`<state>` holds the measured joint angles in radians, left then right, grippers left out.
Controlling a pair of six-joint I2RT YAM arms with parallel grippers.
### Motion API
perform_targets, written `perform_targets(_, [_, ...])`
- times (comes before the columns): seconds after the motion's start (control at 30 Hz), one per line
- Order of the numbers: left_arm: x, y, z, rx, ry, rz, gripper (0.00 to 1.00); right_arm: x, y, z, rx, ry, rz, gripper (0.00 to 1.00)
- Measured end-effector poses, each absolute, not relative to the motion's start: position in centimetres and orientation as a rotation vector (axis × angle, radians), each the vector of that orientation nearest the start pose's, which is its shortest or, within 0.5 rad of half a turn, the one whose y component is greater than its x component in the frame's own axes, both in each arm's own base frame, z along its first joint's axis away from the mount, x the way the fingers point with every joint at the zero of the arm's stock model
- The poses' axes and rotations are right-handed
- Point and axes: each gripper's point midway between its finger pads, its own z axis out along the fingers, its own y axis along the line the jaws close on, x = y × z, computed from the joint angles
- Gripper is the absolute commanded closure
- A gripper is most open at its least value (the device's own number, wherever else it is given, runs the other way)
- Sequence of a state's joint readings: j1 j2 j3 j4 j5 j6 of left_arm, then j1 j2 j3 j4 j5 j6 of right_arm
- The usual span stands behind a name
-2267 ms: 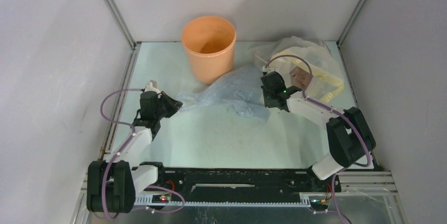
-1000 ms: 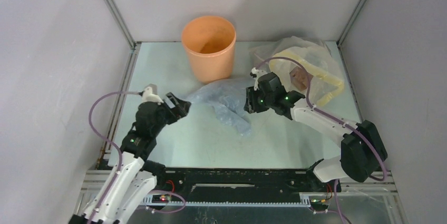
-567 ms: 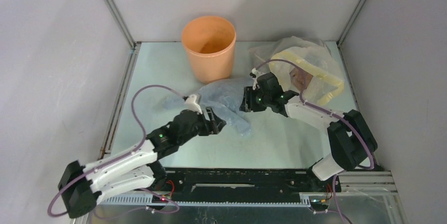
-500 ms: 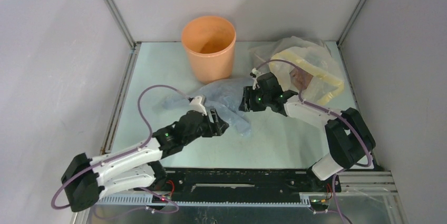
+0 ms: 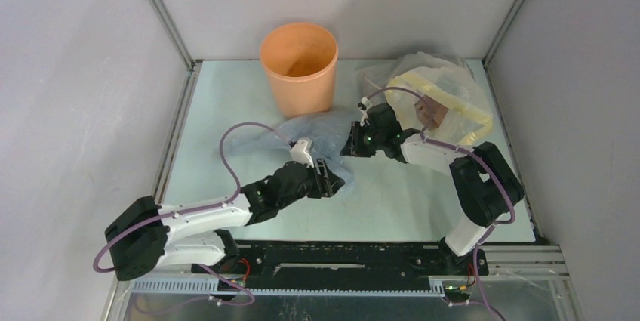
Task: Put the trash bags into the trash bin
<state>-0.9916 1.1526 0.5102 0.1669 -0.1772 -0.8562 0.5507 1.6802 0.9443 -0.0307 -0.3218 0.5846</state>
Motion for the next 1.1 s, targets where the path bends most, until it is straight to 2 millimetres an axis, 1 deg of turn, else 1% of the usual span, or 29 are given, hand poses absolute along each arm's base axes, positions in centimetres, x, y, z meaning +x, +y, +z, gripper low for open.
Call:
perform_targets(0.1, [19.2,-30.5,12.1,0.03,2.156,-0.985,0.37,31.2,28.8,7.2,-0.126,2.469,0.935,0.92])
perform_targets(0.23, [18.9,-30.6,11.4,0.01,2.155,-1.01,0.25,30.7,29.7,8.1,-0.138,2.451,0.953,1.0])
perform_targets(0.37, [18.5,-30.0,9.9,-0.015,2.184,-0.999,0.18,29.7,30.9,10.3,-0.169,2.398,0.966,1.0])
perform_targets(0.5, [18.2,-29.4,8.7,-0.046,2.206,-0.971,0.16,28.8,31.7,11.9,-0.192,2.361,0.976,1.0])
perform_targets(0.6, [18.2,-29.1,8.4,-0.072,2.213,-0.946,0.15,28.3,32.0,12.0,-0.196,2.366,0.972,1.0])
perform_targets(0.7, [17.7,-28.9,7.8,-0.09,2.228,-0.916,0.05,28.0,32.1,11.8,-0.194,2.375,0.96,1.0])
perform_targets(0.8, [17.4,-28.1,6.8,-0.11,2.257,-0.866,0.01,27.7,32.3,11.6,-0.197,2.381,0.952,1.0])
perform_targets(0.9, [17.3,-27.3,6.2,-0.141,2.271,-0.826,0.0,27.6,32.4,11.6,-0.197,2.382,0.946,1.0])
perform_targets(1.03, [17.0,-26.3,5.4,-0.162,2.283,-0.788,0.03,27.6,32.3,11.6,-0.196,2.381,0.94,1.0])
perform_targets(1.1, [17.0,-26.0,5.2,-0.163,2.29,-0.771,0.03,27.6,32.3,11.7,-0.195,2.38,0.938,1.0])
